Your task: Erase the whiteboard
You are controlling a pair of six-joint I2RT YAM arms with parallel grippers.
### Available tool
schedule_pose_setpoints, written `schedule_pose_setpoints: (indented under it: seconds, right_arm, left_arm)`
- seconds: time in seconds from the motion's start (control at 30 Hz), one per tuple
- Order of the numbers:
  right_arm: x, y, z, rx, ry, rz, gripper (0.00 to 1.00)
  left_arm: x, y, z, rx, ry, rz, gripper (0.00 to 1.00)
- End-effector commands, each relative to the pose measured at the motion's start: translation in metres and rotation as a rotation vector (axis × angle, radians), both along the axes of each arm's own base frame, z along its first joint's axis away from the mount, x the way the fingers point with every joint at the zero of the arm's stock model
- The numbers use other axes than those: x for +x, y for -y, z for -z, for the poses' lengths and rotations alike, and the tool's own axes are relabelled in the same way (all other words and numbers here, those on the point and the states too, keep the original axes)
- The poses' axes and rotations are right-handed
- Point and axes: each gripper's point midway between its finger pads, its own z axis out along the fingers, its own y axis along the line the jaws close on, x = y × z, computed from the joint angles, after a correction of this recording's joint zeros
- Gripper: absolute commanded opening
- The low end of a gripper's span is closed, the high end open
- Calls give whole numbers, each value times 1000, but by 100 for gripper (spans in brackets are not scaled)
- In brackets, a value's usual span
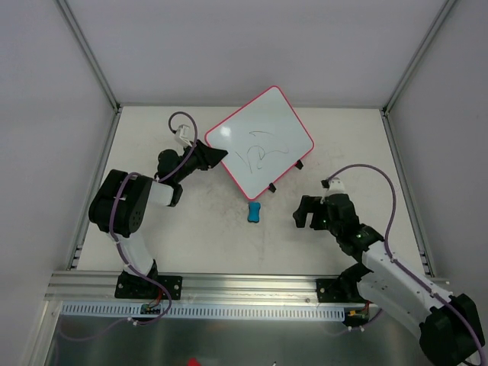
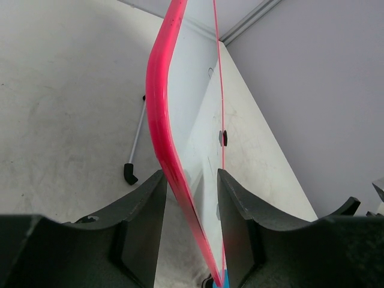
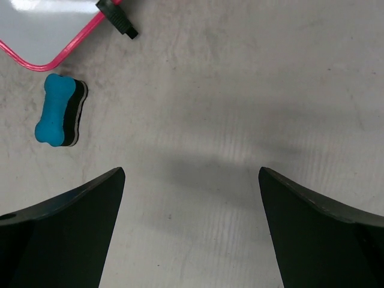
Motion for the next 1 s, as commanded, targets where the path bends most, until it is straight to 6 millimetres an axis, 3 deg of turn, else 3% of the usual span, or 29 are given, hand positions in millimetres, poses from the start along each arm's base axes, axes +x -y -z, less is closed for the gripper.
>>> schedule_pose_setpoints:
  seconds: [0.0,0.13,0.2,0.3,0.33,0.5,0.53,0.6,0.77,0.97]
  right_arm:
    - [15,-15,-33,-49,99,6,99]
    - [16,-36,-48,-61,102,-10,99]
    - [18,-52,-55,-73,76,-28,99]
    - [15,-71,-47,-137,41,-60,99]
    - [21,-76,-55,-148,60,-42,99]
    - [22,-114,-52,-160,9,-19,99]
    - [23,-115,-41,-203,-17,-1,99]
    - [24,-131,-46,-185,-21,15,99]
    - [24,-154,-32,-187,-56,20,99]
    - [22,-171,-17,-184,-114,-7,98]
  left_arm:
    - [4,2,-41,-3,135,2,40]
    - [4,1,-45,20,138,-2,39]
    - [5,1,-44,32,136,-1,33]
    - [4,0,-43,39,139,-4,33]
    - [3,-1,-46,37,146,-9,34]
    - [4,-3,-44,63,132,-19,36]
    - [4,-3,-44,64,133,-18,32]
    - [4,-2,-43,64,128,-13,27]
    - [4,0,-40,67,121,4,1]
    - [6,-2,-34,75,97,-11,0]
